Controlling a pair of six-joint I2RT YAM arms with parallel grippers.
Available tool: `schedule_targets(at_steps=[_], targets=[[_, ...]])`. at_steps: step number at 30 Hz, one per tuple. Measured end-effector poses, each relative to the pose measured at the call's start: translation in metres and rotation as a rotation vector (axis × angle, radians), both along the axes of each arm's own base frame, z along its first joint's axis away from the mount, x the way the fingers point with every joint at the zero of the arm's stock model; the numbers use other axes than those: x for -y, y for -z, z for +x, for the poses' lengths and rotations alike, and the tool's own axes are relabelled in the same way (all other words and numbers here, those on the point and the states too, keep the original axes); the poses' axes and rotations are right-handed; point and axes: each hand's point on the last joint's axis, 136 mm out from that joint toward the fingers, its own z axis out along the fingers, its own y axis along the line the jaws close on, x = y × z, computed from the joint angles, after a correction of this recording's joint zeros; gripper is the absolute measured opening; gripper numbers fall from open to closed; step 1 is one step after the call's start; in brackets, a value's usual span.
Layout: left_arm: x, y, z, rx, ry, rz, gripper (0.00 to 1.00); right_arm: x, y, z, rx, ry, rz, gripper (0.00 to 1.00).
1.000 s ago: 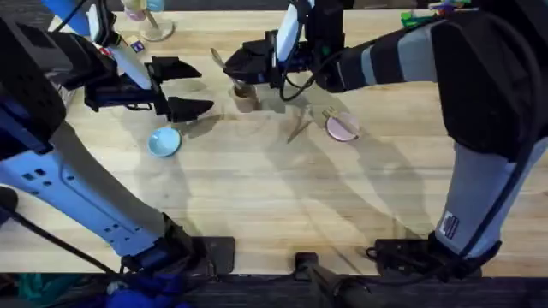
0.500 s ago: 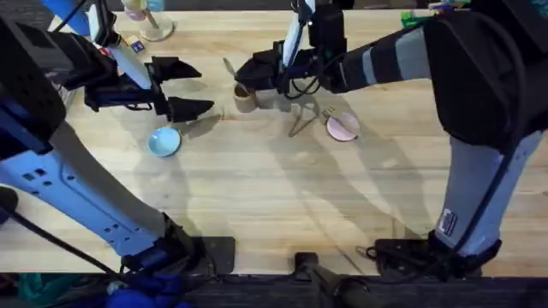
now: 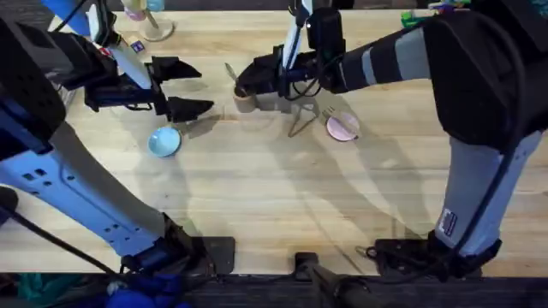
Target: Pick up a utensil and set it on the pink plate, then put the other utensil in the container.
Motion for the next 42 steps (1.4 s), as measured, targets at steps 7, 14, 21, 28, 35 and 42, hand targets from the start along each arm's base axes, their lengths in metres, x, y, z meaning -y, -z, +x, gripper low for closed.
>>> schedule_targets(at_steps=[7,14,21,28,35,42], targets=[[0.0,0.0,0.0,0.0,0.0,0.0,0.993,-0.001,0.0,-0.001,-0.001,-0.002,0.0,0.229],[0.0,0.0,0.0,0.0,0.0,0.0,0.993,0.0,0.002,0.004,0.013,0.024,-0.013,0.995],[0.0,0.0,0.0,0.001,0.0,0.0,0.993,0.004,0.012,0.017,0.011,0.109,-0.064,0.995],[-0.002,0.0,0.003,0.026,0.0,0.01,0.993,0.004,0.004,0.016,0.019,0.104,-0.056,0.995],[0.0,-0.007,0.005,0.038,-0.004,-0.024,0.995,0.009,-0.062,0.006,0.026,0.093,-0.009,0.995],[-0.001,-0.032,0.001,-0.031,-0.005,0.006,0.995,0.056,-0.085,0.0,-0.138,0.225,-0.134,0.995]])
